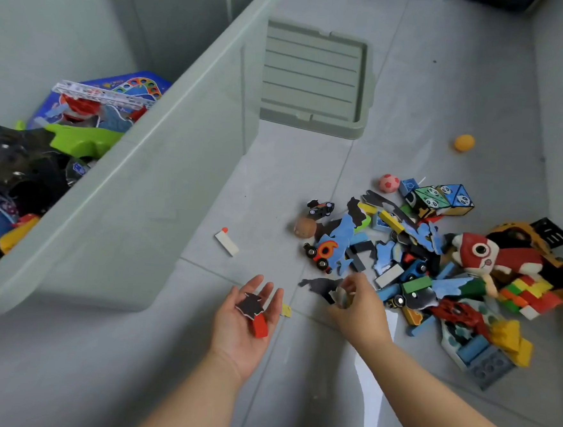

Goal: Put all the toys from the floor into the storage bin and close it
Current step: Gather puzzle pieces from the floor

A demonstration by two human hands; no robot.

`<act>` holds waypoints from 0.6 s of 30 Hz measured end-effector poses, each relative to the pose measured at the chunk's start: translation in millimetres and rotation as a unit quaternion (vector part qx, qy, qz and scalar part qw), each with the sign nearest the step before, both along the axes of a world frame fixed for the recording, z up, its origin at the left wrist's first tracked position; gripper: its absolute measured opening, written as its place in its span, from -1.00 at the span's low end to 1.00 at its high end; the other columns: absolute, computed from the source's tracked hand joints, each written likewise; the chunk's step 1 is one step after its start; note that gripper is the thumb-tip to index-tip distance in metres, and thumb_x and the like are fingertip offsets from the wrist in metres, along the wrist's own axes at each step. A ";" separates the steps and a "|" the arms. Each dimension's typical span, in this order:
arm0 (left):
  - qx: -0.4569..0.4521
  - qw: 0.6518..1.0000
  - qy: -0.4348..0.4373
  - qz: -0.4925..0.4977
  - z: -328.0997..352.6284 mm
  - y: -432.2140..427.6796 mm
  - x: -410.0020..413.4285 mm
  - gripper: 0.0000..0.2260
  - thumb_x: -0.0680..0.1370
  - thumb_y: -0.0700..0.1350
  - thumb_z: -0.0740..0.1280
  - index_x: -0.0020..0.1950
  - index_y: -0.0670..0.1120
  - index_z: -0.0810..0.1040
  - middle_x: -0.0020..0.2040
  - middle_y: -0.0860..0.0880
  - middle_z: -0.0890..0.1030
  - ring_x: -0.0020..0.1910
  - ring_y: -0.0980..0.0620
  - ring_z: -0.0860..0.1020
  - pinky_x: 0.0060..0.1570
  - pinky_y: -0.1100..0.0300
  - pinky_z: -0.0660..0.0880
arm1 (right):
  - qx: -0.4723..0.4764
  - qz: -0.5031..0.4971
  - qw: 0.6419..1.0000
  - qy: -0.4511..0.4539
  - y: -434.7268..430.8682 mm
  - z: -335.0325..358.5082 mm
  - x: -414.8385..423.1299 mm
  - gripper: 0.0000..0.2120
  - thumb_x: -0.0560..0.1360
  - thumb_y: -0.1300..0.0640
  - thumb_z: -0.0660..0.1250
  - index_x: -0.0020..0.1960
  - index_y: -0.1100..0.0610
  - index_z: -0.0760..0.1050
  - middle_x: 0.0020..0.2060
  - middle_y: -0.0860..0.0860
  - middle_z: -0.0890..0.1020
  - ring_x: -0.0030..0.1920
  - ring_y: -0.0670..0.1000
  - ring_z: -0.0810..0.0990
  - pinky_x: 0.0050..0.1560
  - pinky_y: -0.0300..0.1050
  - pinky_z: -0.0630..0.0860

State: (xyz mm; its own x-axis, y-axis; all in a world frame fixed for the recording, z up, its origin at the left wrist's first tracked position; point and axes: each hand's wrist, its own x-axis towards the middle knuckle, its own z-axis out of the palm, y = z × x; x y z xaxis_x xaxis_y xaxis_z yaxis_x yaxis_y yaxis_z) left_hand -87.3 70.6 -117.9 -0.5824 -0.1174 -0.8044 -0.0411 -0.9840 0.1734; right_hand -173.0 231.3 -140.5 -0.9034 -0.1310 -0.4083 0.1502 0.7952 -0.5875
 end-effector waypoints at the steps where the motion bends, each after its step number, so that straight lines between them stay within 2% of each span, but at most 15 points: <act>1: -0.003 1.000 0.001 -0.006 0.8 2.7 -1.9 -0.65 0.64 0.00 0.05 -0.01 -0.18 0.54 -0.02 -0.17 0.53 -0.10 -0.14 0.59 -0.17 0.03 0.62 | -0.062 -0.065 0.996 -0.030 0.2 9.9 0.9 -0.77 0.39 0.27 0.36 -0.04 0.11 0.37 -0.06 0.06 0.51 -0.18 0.01 0.48 -0.32 -0.22 0.41; 3: -0.002 1.000 0.009 -0.021 2.1 8.4 -4.8 -0.65 0.63 0.03 0.05 0.02 -0.15 0.53 0.01 -0.17 0.53 -0.01 -0.17 0.55 -0.02 -0.09 0.51 | -0.181 -0.110 0.977 -0.034 -8.6 33.5 11.4 -0.78 0.39 0.31 0.38 -0.09 0.11 0.39 -0.09 0.09 0.56 -0.17 -0.02 0.51 -0.31 -0.33 0.44; 5: -0.001 0.999 0.022 -0.034 3.4 12.4 -6.4 -0.62 0.61 0.10 0.06 0.08 -0.12 0.54 0.07 -0.19 0.55 0.03 -0.21 0.53 0.06 -0.10 0.44 | -0.255 -0.046 0.966 -0.021 -28.4 55.5 27.4 -0.75 0.37 0.32 0.42 -0.10 0.09 0.40 -0.11 0.01 0.58 -0.12 -0.06 0.54 -0.26 -0.38 0.47; 8: -0.007 0.999 0.030 -0.020 3.6 10.1 -7.6 -0.61 0.60 0.11 0.07 0.07 -0.11 0.56 0.04 -0.19 0.58 -0.02 -0.18 0.56 0.01 -0.01 0.47 | -0.250 0.042 0.967 0.001 -47.7 65.2 36.3 -0.75 0.36 0.16 0.48 -0.08 0.01 0.44 -0.16 -0.15 0.54 -0.14 -0.15 0.53 -0.26 -0.35 0.42; 10: -0.012 1.000 0.019 0.010 1.5 3.1 -8.4 -0.64 0.61 0.06 0.07 0.01 -0.11 0.58 -0.03 -0.14 0.57 -0.12 -0.09 0.56 -0.14 0.12 0.52 | -0.168 0.050 0.983 0.060 -42.8 55.0 20.8 -0.83 0.42 0.07 0.42 -0.07 -0.04 0.43 -0.14 -0.12 0.52 -0.17 -0.11 0.52 -0.25 -0.32 0.37; 11: -0.012 1.000 0.012 0.021 0.4 -0.9 -8.3 -0.66 0.62 0.03 0.08 -0.01 -0.12 0.58 -0.07 -0.12 0.56 -0.15 -0.06 0.55 -0.22 0.19 0.53 | -0.086 0.065 0.990 0.086 -35.5 47.7 10.4 -0.85 0.45 0.06 0.38 -0.02 -0.03 0.45 -0.09 -0.08 0.51 -0.12 -0.07 0.52 -0.20 -0.29 0.37; 12: -0.016 0.999 0.005 0.028 -0.8 -4.5 -7.1 -0.68 0.62 0.01 0.09 -0.03 -0.12 0.58 -0.09 -0.11 0.55 -0.17 -0.04 0.54 -0.30 0.25 0.53 | 0.007 0.094 0.991 0.097 -26.3 38.4 2.1 -0.80 0.48 0.06 0.35 0.09 0.02 0.45 -0.01 -0.04 0.50 -0.01 -0.02 0.52 -0.13 -0.24 0.39; 14: -0.030 0.999 -0.007 0.030 -2.6 -9.5 -3.5 -0.73 0.61 -0.03 0.14 -0.06 -0.12 0.58 -0.11 -0.09 0.55 -0.18 -0.02 0.54 -0.37 0.31 0.52 | 0.157 0.176 0.968 0.082 -10.4 17.8 -7.0 -0.62 0.50 0.03 0.30 0.28 0.09 0.36 0.18 0.02 0.47 0.18 0.06 0.44 0.08 -0.13 0.41; 16: -0.034 0.999 -0.016 0.029 -6.6 -11.5 0.1 -0.77 0.59 -0.06 0.18 -0.07 -0.11 0.60 -0.10 -0.08 0.55 -0.17 -0.01 0.55 -0.35 0.29 0.55 | 0.221 0.228 0.946 0.070 -1.6 6.2 -8.3 -0.54 0.50 -0.01 0.28 0.34 0.10 0.28 0.24 0.04 0.46 0.21 0.08 0.43 0.14 -0.07 0.44; 18: -0.040 0.998 -0.022 0.030 -10.2 -11.4 2.8 -0.76 0.60 -0.05 0.17 -0.07 -0.10 0.60 -0.06 -0.08 0.55 -0.12 -0.03 0.56 -0.22 0.19 0.59 | 0.225 0.214 0.949 0.059 0.4 4.4 -9.7 -0.43 0.46 -0.03 0.33 0.39 0.10 0.23 0.22 0.06 0.47 0.20 0.09 0.44 0.13 -0.05 0.46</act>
State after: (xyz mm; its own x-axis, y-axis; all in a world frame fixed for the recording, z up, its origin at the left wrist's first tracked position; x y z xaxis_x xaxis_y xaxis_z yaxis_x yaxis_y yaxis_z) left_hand -84.5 59.2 -128.1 -0.5370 -0.2165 -0.8153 0.0080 -0.9678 0.2517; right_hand -182.7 231.7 -136.1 -0.8498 -0.3324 -0.4091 -0.2881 0.9428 -0.1675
